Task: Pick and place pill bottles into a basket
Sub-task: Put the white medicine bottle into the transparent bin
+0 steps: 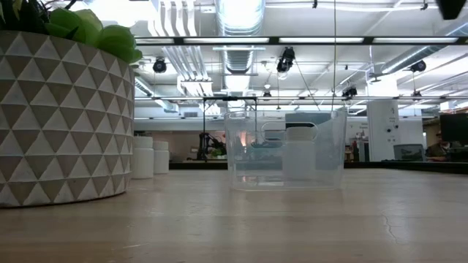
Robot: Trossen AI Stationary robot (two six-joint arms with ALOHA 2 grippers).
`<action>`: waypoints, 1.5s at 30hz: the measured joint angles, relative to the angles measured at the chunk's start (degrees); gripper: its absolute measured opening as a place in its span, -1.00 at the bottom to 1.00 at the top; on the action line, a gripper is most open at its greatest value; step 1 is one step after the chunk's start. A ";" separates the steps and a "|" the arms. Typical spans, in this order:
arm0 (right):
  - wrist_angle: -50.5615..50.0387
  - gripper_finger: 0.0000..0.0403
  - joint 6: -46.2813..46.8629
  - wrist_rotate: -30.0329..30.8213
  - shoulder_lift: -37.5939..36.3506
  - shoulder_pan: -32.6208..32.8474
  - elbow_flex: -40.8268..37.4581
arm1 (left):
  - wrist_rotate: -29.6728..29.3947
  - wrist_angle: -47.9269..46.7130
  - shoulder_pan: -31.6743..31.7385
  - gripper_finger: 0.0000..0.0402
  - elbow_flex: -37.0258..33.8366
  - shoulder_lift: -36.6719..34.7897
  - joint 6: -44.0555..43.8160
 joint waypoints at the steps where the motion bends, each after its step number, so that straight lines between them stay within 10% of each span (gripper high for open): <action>1: -0.04 0.63 3.58 -0.05 0.17 0.22 0.00 | 0.00 0.00 0.00 0.03 0.00 -0.04 0.02; 20: 0.36 0.63 47.41 -6.52 8.81 7.48 -0.20 | 0.02 0.00 -0.01 0.03 0.00 0.00 0.00; 45: 10.59 0.63 49.62 -4.53 10.15 11.31 -9.80 | 0.02 0.00 -0.01 0.03 0.00 -0.08 0.01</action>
